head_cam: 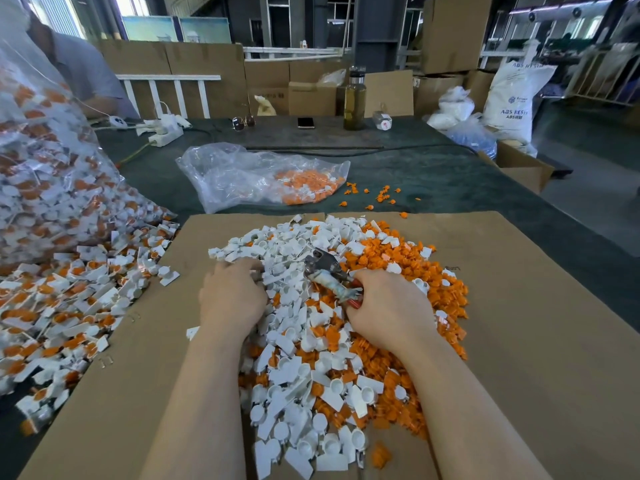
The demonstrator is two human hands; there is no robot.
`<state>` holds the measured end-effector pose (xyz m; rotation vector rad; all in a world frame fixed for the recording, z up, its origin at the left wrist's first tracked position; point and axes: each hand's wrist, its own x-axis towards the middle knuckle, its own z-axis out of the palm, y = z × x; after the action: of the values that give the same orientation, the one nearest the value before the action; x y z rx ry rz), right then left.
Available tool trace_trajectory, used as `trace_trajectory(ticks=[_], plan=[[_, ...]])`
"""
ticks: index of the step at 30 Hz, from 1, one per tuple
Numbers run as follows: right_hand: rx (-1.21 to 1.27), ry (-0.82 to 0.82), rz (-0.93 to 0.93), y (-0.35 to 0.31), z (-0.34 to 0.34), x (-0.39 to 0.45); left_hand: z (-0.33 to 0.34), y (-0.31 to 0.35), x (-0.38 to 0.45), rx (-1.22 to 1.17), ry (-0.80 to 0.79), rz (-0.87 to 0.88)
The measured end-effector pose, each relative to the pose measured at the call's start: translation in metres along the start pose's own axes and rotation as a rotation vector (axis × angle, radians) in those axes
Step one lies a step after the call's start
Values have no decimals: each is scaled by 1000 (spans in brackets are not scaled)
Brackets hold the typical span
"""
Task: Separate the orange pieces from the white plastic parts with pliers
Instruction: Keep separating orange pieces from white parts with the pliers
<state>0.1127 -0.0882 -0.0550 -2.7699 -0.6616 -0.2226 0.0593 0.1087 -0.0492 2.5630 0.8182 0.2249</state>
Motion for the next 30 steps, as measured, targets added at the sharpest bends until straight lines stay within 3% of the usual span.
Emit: trace_trajectory(ticks=[4, 11, 18, 23, 30], plan=[[-23, 10, -4, -1, 1, 1, 1, -3, 1, -145, 55, -35], [-44, -20, -8, -1, 2, 2, -1, 3, -2, -88, 209, -72], [-48, 17, -9, -4, 1, 0, -8, 18, -12, -689, 144, -31], [-19, 38, 1, -6, 2, -2, -13, 24, -14, -1138, 19, -140], [1, -20, -51, -4, 2, 0, -13, 29, -15, -1301, -80, -273]])
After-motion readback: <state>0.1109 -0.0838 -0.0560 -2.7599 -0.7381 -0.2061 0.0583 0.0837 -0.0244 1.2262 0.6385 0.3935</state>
